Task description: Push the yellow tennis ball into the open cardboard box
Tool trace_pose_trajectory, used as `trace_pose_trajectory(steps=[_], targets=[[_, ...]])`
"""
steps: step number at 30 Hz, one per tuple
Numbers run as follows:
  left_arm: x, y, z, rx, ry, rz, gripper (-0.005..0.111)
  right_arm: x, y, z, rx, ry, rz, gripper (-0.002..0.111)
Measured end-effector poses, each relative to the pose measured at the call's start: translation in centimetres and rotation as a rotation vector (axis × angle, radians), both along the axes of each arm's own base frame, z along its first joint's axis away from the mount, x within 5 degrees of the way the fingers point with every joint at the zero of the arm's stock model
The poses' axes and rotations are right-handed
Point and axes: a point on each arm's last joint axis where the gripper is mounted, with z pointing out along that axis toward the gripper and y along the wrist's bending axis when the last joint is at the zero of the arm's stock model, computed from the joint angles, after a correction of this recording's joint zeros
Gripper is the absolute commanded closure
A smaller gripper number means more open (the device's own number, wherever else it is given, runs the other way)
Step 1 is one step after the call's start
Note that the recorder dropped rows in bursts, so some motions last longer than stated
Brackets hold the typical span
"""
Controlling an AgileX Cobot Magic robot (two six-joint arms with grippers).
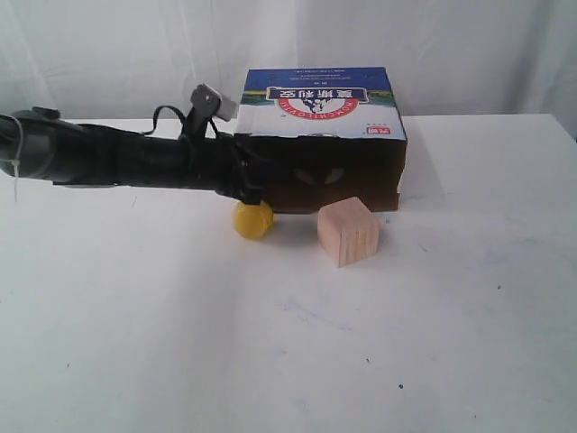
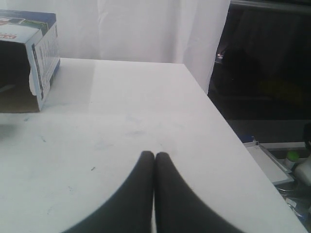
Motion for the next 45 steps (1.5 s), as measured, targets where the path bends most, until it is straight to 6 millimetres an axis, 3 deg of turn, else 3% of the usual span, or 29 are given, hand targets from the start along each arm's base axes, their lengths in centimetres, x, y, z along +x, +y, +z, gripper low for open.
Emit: trace_pose_trajectory(steps=[4, 7, 14, 18, 30, 45], targets=[[-0.3, 1.2, 1.9, -0.052, 0.086, 0.054, 0.107, 0.0, 0.0, 0.0, 0.000, 0.000, 0.000, 0.108], [-0.8, 2.7, 1.6, -0.012, 0.148, 0.152, 0.107, 0.0, 0.0, 0.0, 0.000, 0.000, 0.000, 0.108], [-2.1, 5.6, -3.4, 0.185, 0.171, 0.252, 0.107, 0.0, 0.0, 0.0, 0.000, 0.000, 0.000, 0.108], [-1.9, 5.4, -4.8, 0.212, 0.123, 0.189, 0.107, 0.0, 0.0, 0.0, 0.000, 0.000, 0.000, 0.108], [-1.5, 4.2, -5.3, 0.101, 0.131, 0.080, 0.107, 0.0, 0.0, 0.0, 0.000, 0.000, 0.000, 0.108], [-2.2, 3.9, -3.9, 0.031, 0.137, 0.014, 0.107, 0.0, 0.0, 0.0, 0.000, 0.000, 0.000, 0.108]])
